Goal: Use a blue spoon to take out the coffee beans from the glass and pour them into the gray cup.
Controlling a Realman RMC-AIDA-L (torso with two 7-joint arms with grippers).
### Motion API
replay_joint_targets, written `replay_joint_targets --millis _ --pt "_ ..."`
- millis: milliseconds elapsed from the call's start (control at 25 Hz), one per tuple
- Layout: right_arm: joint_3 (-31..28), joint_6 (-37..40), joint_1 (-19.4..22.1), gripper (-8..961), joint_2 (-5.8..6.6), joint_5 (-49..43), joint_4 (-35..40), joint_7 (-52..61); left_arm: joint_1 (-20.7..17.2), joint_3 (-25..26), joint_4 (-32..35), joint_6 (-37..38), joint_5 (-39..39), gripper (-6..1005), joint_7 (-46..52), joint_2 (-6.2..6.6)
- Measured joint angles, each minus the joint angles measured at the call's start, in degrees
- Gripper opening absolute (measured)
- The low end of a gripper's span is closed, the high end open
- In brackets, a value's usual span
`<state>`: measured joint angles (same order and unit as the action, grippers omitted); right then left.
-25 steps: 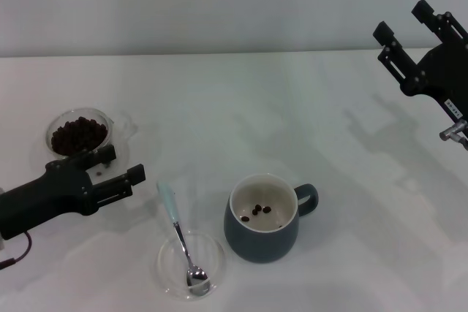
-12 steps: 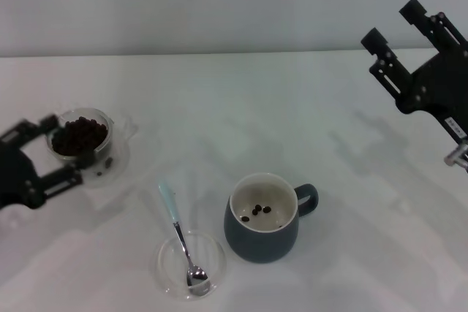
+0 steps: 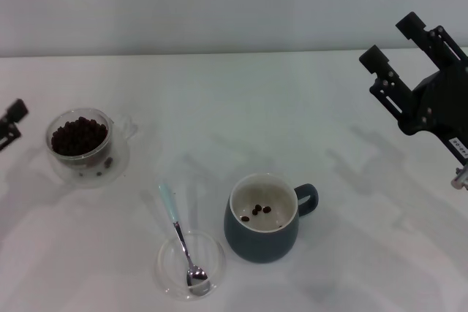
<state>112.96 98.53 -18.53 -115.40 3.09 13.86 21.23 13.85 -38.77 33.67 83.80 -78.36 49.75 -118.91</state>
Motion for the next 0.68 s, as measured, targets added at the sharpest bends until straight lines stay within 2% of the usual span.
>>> replay_joint_targets --millis 520,680 --pt "0.87 0.33 0.09 681 0.06 -0.26 -1.21 -2.36 -0.22 -0.11 -10.39 0.0 10.99 831 -11.37 -0.18" --pt "0.87 0.63 0.38 681 0.08 -0.25 -1.37 -2.55 0.06 -0.27 -11.54 0.04 11.36 831 -11.57 -0.16"
